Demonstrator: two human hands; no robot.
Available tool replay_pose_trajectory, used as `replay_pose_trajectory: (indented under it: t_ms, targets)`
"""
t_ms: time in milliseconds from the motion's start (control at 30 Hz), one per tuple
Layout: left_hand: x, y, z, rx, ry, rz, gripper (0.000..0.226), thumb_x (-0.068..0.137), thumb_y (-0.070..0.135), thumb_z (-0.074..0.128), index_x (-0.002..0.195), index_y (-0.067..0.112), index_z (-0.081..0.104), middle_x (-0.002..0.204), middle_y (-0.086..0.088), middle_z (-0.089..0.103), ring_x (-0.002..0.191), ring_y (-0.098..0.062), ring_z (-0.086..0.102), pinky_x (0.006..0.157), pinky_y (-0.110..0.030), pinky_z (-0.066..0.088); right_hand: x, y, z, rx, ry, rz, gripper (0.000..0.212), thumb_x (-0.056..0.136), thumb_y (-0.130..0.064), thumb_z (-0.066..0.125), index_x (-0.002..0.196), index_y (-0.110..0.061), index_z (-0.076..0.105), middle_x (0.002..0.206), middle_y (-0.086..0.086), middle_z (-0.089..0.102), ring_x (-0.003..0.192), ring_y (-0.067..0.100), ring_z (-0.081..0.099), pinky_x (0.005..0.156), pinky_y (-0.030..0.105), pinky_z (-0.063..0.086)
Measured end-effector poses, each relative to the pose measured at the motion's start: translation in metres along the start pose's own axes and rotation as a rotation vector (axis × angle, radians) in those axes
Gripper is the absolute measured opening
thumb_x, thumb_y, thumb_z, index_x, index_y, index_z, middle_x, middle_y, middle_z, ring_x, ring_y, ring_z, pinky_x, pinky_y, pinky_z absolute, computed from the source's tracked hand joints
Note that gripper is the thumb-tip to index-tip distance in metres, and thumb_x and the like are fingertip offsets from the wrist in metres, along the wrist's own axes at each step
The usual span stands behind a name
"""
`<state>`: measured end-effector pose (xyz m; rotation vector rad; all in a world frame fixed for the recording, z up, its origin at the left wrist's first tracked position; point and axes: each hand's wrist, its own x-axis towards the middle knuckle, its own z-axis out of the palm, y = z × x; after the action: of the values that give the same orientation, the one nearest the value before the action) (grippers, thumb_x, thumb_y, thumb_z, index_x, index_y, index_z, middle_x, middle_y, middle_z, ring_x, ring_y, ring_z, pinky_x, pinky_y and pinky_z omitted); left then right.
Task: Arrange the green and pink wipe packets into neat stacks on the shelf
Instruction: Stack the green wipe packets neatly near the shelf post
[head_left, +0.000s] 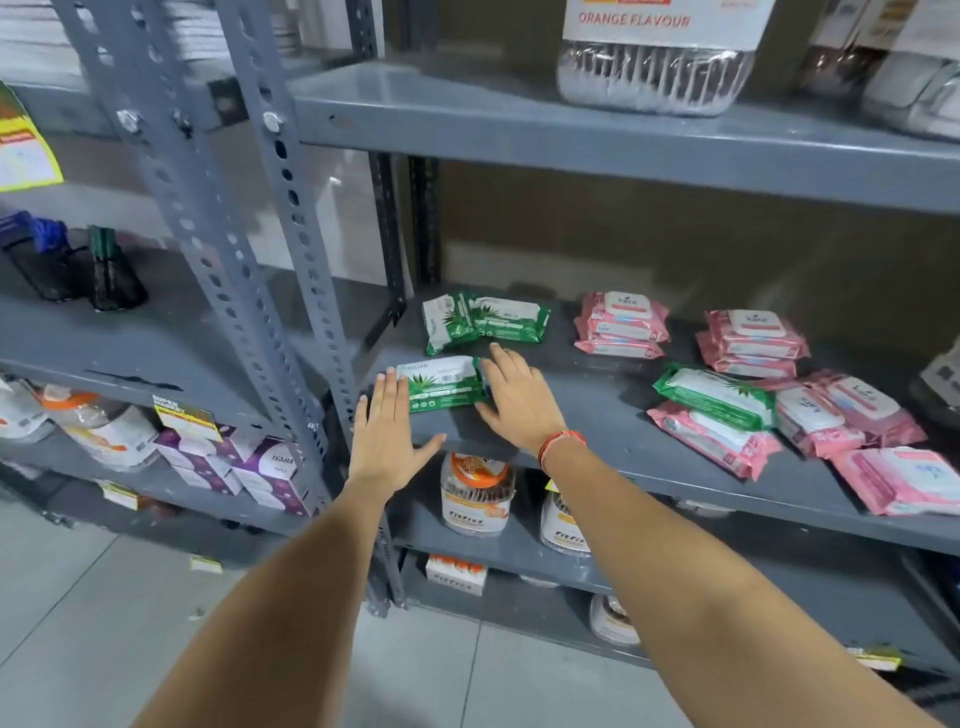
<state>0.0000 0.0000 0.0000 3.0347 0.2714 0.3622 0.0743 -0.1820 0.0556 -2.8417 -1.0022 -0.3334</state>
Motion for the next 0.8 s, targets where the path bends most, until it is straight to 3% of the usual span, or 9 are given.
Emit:
replay_pose_trajectory:
  t_ms: [233, 433, 633, 800]
  targets:
    - [0.013, -0.005, 0.015, -0.105, -0.044, -0.049, 0.1, 0.083, 0.065, 0.045, 0.145, 0.001, -0.001, 0.156, -0.016, 0.001, 0.144, -0.026, -0.001, 0.116, -0.04, 0.006, 0.056, -0.01, 0.018, 0.117, -0.262, -0.081, 0.087, 0.081, -0.037, 0.067, 0.149, -0.008, 0.021, 0.158, 0.011, 0.017, 0.145, 0.027, 0.018, 0.113, 0.045, 0.024]
    - [0.018, -0.009, 0.024, -0.246, -0.049, -0.073, 0.096, 0.082, 0.06, 0.052, 0.145, 0.003, 0.009, 0.153, -0.019, 0.02, 0.142, -0.029, 0.016, 0.115, -0.043, 0.016, 0.085, -0.013, 0.031, 0.161, -0.404, -0.089, 0.102, 0.076, -0.04, 0.072, 0.151, -0.008, 0.012, 0.16, 0.009, 0.013, 0.147, 0.025, 0.013, 0.116, 0.043, 0.017]
    - [0.021, -0.011, 0.029, -0.267, -0.04, -0.076, 0.097, 0.08, 0.061, 0.054, 0.145, 0.004, 0.01, 0.151, -0.019, 0.026, 0.14, -0.029, 0.023, 0.113, -0.044, 0.022, 0.092, -0.016, 0.036, 0.142, -0.357, -0.078, 0.095, 0.074, -0.046, 0.072, 0.146, -0.007, 0.026, 0.141, 0.013, 0.039, 0.13, 0.03, 0.034, 0.106, 0.042, 0.03]
    - [0.028, -0.01, 0.028, -0.268, -0.029, -0.075, 0.099, 0.079, 0.06, 0.056, 0.146, 0.005, 0.009, 0.151, -0.017, 0.025, 0.14, -0.028, 0.022, 0.113, -0.043, 0.021, 0.096, -0.014, 0.03, 0.107, -0.382, -0.071, 0.09, 0.071, -0.053, 0.073, 0.139, -0.005, 0.038, 0.133, 0.014, 0.041, 0.125, 0.03, 0.035, 0.101, 0.043, 0.035]
